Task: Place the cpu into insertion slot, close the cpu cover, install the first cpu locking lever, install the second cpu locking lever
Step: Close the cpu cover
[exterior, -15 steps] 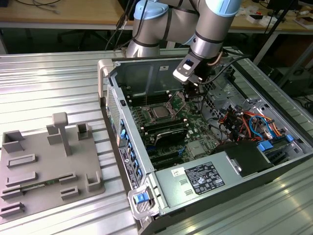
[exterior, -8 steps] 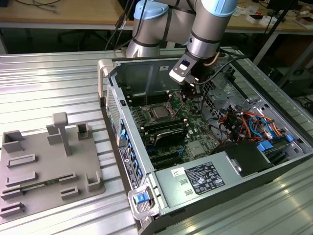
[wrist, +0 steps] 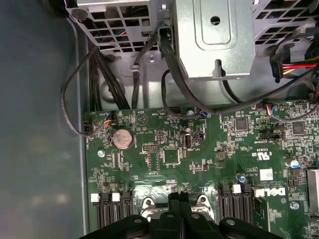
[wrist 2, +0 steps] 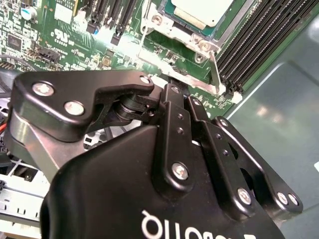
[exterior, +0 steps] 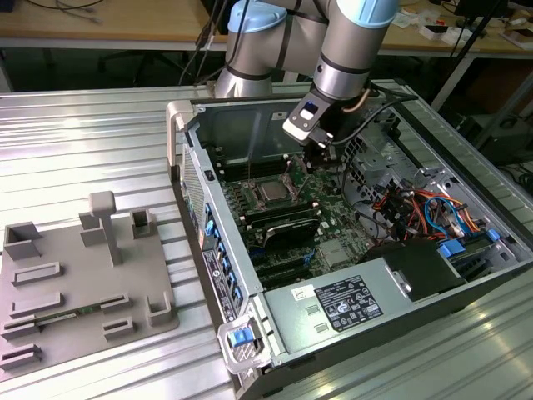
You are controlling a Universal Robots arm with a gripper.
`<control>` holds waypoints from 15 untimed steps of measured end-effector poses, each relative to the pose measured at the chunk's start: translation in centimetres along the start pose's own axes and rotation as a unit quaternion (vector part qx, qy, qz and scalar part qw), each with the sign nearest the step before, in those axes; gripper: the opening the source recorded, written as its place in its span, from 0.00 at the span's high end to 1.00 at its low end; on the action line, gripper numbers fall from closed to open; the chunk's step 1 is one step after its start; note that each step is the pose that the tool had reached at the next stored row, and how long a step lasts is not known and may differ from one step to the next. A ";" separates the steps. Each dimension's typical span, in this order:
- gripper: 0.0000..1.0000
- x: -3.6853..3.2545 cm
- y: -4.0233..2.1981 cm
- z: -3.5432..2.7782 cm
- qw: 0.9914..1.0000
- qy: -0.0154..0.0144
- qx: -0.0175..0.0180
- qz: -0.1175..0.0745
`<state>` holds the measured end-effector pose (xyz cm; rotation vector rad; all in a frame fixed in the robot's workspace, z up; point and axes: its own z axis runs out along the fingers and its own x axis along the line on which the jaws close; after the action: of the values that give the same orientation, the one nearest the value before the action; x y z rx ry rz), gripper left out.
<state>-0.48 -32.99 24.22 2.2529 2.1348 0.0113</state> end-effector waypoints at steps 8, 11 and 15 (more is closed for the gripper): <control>0.89 -0.04 -0.68 0.00 1.000 0.000 0.000 0.000; 0.89 -0.05 -0.88 -0.01 1.000 0.000 0.000 0.000; 0.89 -0.05 -1.01 -0.01 1.000 0.000 0.000 0.000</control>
<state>-1.49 -32.99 24.20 2.2527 2.1350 0.0113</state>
